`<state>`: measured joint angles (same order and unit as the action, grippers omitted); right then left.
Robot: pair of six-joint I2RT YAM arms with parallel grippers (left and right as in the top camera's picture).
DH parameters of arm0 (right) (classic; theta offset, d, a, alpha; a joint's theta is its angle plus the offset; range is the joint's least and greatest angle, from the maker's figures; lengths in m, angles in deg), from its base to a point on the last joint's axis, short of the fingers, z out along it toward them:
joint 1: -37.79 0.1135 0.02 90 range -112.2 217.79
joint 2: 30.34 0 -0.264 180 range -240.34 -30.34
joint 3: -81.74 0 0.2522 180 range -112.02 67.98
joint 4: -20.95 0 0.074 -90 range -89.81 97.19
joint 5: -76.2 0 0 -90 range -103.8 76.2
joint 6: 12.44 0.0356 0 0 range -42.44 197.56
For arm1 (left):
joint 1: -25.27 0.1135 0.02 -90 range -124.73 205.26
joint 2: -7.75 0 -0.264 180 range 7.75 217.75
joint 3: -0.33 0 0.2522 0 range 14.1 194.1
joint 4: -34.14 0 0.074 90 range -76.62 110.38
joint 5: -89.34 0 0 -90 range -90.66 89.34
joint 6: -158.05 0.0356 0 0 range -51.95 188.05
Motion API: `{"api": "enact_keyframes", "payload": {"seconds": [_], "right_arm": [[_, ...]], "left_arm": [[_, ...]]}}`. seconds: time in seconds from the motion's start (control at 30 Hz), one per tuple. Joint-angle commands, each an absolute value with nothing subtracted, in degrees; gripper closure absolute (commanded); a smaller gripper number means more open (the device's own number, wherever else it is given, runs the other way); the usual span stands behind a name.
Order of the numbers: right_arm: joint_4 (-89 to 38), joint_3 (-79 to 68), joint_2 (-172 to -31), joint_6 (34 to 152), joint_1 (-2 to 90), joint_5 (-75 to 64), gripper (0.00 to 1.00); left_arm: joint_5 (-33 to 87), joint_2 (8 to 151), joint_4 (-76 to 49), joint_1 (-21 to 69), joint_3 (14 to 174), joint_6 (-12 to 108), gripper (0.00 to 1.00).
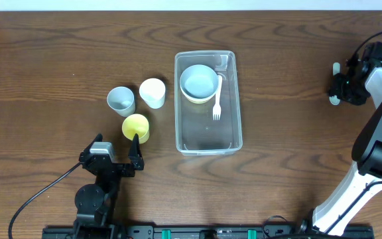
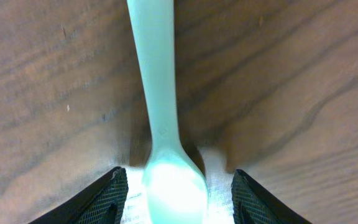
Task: Pack container
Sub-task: 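Grasp the mint-green spoon handle with the right gripper, then lift the green spoon and carry it into the container beside the fork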
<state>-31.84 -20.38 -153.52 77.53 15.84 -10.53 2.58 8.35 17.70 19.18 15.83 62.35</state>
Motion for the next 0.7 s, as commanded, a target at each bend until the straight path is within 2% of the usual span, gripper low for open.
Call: {"api": "enact_keyframes", "payload": {"seconds": [0.0,0.3,0.67], "right_arm": [[-30.2,-21.6,-154.5,77.9,15.7,-9.9,0.43],[-25.2,-21.5,-156.0,78.1,15.7,-9.9,0.47],[-23.6,-21.5,-160.9,80.5,15.8,-9.4,0.67]], "left_arm": [[2.8,8.0,16.6,19.5,14.3,63.1,0.02],[2.8,8.0,16.6,19.5,14.3,63.1,0.02],[2.8,8.0,16.6,19.5,14.3,63.1,0.02]]}}
